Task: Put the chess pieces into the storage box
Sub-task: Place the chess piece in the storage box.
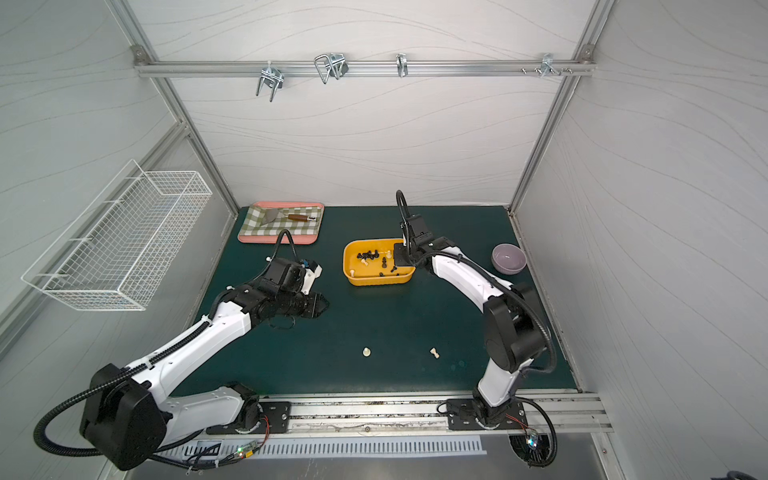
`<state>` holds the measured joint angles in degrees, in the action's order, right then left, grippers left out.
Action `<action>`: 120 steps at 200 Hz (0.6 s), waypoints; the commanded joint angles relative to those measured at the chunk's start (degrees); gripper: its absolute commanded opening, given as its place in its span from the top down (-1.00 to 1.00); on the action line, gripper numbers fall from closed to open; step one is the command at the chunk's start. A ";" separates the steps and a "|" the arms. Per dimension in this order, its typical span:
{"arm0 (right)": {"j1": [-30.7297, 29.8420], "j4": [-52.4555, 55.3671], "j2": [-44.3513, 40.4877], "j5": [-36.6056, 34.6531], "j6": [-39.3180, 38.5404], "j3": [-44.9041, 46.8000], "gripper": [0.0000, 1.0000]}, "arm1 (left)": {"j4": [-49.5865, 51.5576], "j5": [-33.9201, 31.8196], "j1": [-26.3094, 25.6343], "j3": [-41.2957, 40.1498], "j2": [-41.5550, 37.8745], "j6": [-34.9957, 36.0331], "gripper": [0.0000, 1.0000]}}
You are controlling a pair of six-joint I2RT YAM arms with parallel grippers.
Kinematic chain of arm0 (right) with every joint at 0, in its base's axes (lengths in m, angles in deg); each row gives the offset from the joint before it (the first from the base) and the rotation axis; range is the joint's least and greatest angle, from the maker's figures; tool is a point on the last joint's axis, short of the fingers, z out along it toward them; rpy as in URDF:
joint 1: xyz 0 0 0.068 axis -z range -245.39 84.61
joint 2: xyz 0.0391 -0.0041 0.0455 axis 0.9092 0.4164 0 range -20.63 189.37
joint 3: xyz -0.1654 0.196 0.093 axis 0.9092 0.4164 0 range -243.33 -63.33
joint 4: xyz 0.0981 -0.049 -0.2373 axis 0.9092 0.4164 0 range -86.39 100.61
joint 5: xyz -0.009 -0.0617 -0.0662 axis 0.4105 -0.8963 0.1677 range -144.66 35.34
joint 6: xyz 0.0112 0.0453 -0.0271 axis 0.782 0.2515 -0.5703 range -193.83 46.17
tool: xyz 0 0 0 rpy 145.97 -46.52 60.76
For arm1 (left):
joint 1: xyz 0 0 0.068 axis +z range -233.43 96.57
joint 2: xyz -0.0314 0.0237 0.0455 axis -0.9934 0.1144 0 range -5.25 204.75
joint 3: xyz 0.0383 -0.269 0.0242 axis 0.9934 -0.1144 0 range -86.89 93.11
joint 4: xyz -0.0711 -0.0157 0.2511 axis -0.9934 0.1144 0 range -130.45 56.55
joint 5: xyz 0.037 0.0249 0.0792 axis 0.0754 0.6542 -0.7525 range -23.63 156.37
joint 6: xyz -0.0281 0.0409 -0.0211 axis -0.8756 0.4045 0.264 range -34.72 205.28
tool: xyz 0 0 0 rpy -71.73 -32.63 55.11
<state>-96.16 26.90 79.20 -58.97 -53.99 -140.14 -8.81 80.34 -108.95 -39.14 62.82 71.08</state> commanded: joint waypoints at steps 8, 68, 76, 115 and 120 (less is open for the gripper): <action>2.20 2.19 4.58 3.78 -1.29 -2.20 0.71 | -0.56 0.18 -0.23 -0.37 -1.53 -0.59 0.26; 5.84 2.79 11.43 6.43 -0.97 -7.52 0.71 | -0.48 0.00 -0.22 0.08 -0.37 -1.10 0.26; 6.04 3.20 11.98 6.67 -1.24 -8.35 0.71 | -0.44 0.11 -0.22 0.07 -0.23 -1.18 0.26; 6.28 3.74 12.84 6.94 -1.64 -9.99 0.67 | -0.59 0.05 -0.23 0.26 0.42 -1.10 0.26; 6.39 3.70 12.83 6.88 -1.65 -10.02 0.66 | -0.61 -0.01 -0.22 0.30 0.48 -1.09 0.26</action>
<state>-90.04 29.07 91.05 -53.07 -54.41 -149.00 -8.48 80.32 -108.99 -39.41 62.73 70.21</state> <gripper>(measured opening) 0.195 0.370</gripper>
